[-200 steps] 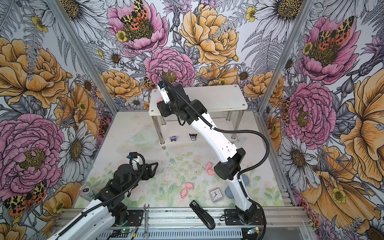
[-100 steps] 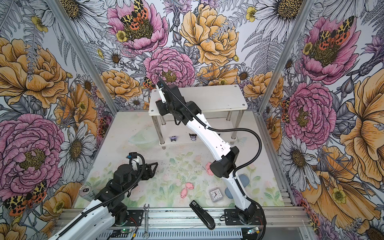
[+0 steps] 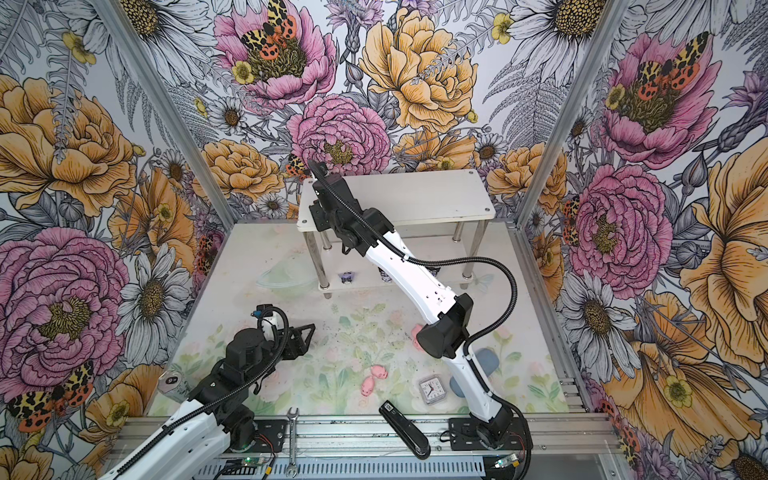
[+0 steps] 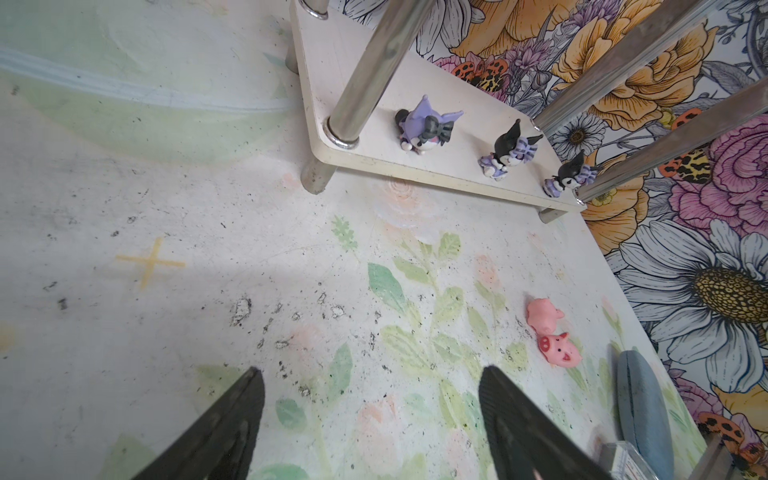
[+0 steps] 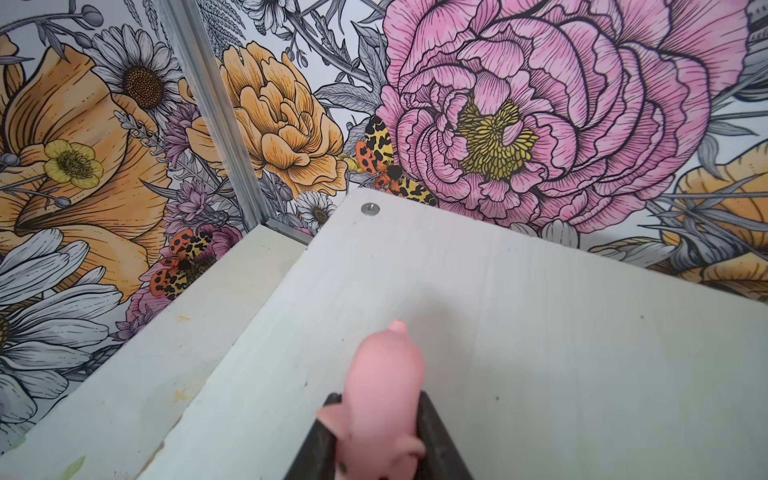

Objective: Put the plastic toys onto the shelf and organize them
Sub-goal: 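Set the pink pig on the shelf top and open the right gripper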

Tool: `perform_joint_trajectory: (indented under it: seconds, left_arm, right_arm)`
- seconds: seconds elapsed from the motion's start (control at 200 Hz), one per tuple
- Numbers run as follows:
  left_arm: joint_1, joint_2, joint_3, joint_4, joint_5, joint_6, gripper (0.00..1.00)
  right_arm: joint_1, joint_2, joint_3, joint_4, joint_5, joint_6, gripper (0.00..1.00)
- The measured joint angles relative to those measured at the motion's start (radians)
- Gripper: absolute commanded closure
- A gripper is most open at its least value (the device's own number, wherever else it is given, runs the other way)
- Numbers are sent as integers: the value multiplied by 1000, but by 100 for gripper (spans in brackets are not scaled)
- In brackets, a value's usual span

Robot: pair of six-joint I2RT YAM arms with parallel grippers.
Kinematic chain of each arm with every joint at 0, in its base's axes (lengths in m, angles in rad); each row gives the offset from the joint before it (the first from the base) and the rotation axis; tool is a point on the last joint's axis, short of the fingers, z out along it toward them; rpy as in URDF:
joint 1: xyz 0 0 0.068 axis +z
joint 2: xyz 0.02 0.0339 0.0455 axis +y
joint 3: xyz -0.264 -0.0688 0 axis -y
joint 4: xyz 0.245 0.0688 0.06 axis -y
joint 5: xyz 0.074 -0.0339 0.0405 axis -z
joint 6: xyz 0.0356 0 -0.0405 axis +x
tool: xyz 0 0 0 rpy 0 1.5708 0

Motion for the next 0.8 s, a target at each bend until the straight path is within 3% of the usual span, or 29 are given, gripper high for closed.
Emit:
perform_joint_trajectory:
  seconds: [0.44,0.746,0.801]
  left_arm:
    - [5,-55,-6,-3,8,0,15]
    - [9,-55,-8,-4,12,0,15]
    - [9,-55,-10,-4,12,0,15]
  right_arm:
    - [44,-65,-104,14,111,51,73]
    - [47,-67,-108,13,114,73,68]
    - [47,-71,-114,14,114,78,62]
